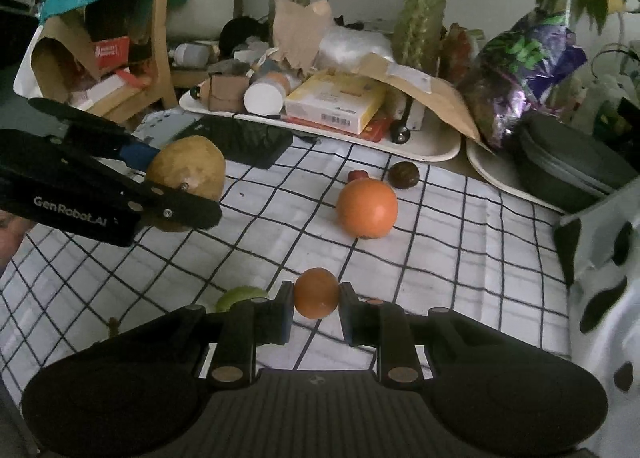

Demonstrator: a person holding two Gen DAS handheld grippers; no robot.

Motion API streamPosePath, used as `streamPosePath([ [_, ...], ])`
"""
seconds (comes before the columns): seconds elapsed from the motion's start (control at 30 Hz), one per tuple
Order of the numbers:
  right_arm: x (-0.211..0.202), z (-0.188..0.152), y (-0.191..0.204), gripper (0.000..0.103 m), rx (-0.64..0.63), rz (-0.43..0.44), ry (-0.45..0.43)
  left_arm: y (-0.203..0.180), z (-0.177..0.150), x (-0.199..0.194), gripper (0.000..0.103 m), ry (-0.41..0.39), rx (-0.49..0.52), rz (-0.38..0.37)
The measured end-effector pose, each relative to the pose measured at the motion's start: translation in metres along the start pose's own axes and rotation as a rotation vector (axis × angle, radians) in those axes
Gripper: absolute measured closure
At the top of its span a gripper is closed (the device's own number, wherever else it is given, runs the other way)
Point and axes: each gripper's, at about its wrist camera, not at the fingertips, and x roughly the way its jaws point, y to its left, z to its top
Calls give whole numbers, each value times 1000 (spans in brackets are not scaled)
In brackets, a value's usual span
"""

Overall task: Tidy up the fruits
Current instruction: 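Carry the brown pear and small orange onto the floral plate and release both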

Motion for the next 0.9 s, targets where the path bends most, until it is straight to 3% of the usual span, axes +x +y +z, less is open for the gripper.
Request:
streamPosePath([
  [0.23,-23,-17,8,79,9,9,-5,-11,-12,-26,50,-47,-8,-19],
  [0.67,-32,-47,25,78,46,32,87,-26,-43,-54,50,-41,-38,-23],
  [0.73,-36,-47,22,74,78,34,75,-29,-48,-58,50,-40,-41,-22],
  [0.8,-41,-48,19,53,105,28,54,-31,-54,-63,50,-40,-45,-23],
  [0.9,-50,-51,19,45,118,19,34,-34,-61,-70,50,-39,-55,-25],
])
